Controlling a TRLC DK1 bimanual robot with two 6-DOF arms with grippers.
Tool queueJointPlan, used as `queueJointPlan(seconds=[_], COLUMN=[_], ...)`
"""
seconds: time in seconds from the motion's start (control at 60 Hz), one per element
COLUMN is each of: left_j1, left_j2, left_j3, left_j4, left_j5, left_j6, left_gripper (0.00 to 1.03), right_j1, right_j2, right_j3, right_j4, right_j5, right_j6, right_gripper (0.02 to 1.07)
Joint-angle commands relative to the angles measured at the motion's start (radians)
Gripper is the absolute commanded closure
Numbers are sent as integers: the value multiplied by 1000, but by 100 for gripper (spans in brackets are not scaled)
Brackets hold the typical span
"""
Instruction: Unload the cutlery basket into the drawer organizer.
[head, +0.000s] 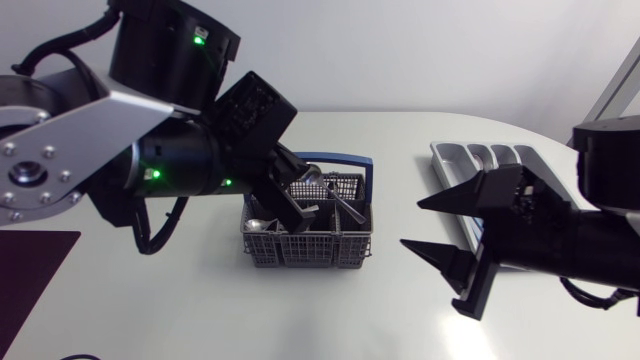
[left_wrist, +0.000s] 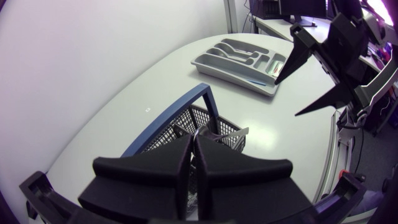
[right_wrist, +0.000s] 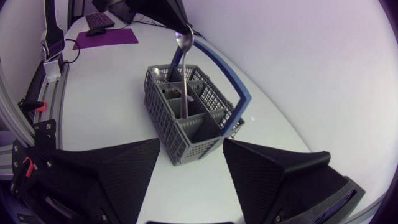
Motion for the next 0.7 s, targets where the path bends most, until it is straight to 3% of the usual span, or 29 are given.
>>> queueJointPlan(seconds=[0.0,0.267,0.433,0.683], left_j1=[25,33,41,51], left_j2=[39,107,122,155], left_j3=[58,126,155,172], left_j4=[-14,-70,-105,-119], left_j5=[24,57,106,136], left_j6=[-61,-129,-161,-184], left_gripper=[100,100,100,100], right_j1=[56,183,211,289], right_j2=[61,203,272,367], right_j3=[16,50,67,96], right_j4=[56,222,309,398], right_j5=[34,128,157,279], right_j6=[67,85,58,21], right_gripper=[33,40,52,67])
